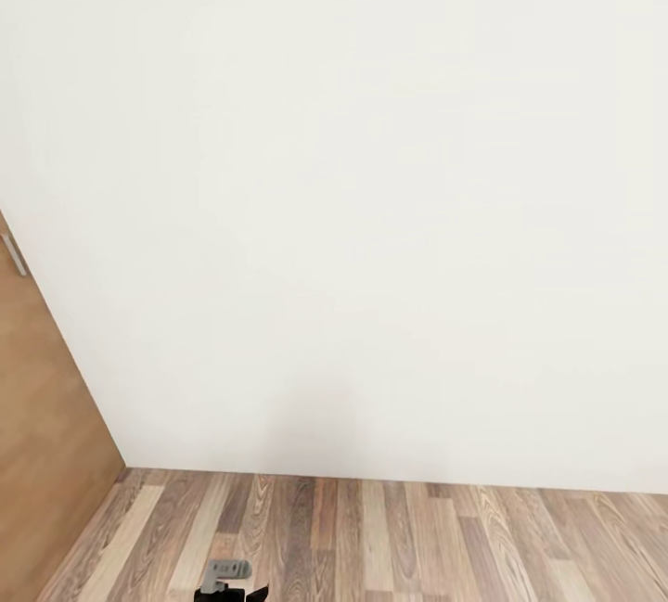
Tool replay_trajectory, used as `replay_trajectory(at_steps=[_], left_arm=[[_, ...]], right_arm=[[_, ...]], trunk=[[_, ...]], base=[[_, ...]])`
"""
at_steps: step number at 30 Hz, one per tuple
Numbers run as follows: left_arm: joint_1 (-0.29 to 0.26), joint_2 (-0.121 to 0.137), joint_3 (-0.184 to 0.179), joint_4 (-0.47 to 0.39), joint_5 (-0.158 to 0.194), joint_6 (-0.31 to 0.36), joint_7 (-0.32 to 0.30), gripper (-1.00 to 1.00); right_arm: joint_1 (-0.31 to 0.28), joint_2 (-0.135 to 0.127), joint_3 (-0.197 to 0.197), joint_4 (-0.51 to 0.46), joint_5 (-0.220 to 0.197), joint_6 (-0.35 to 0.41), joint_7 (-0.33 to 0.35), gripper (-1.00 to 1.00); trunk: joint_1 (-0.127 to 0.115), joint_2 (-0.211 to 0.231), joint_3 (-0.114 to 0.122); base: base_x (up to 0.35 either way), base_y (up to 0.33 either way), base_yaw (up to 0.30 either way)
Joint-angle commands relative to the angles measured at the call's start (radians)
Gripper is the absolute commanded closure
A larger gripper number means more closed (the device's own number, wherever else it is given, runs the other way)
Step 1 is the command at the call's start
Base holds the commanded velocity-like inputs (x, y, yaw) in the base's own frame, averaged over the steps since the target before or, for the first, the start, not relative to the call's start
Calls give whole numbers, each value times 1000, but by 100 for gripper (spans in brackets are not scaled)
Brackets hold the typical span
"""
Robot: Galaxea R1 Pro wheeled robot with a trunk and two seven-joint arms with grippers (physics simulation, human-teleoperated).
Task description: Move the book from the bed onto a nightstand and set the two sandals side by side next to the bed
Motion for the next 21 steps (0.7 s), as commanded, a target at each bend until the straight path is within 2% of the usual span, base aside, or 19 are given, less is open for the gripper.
replay_trajectory(at_steps=[1,21], left_arm=[[-1,0,-9,1,9,-4,-3,-100],[-1,0,-9,1,9,-4,-3,-100]], right_arm=[[-1,-1,-8,4,9,-6,0,-100],[-1,-1,-8,3,9,-6,1,-100]], trunk=[[1,-1,-1],[1,-1,-1]], base=[[322,0,-67],[322,0,-72]])
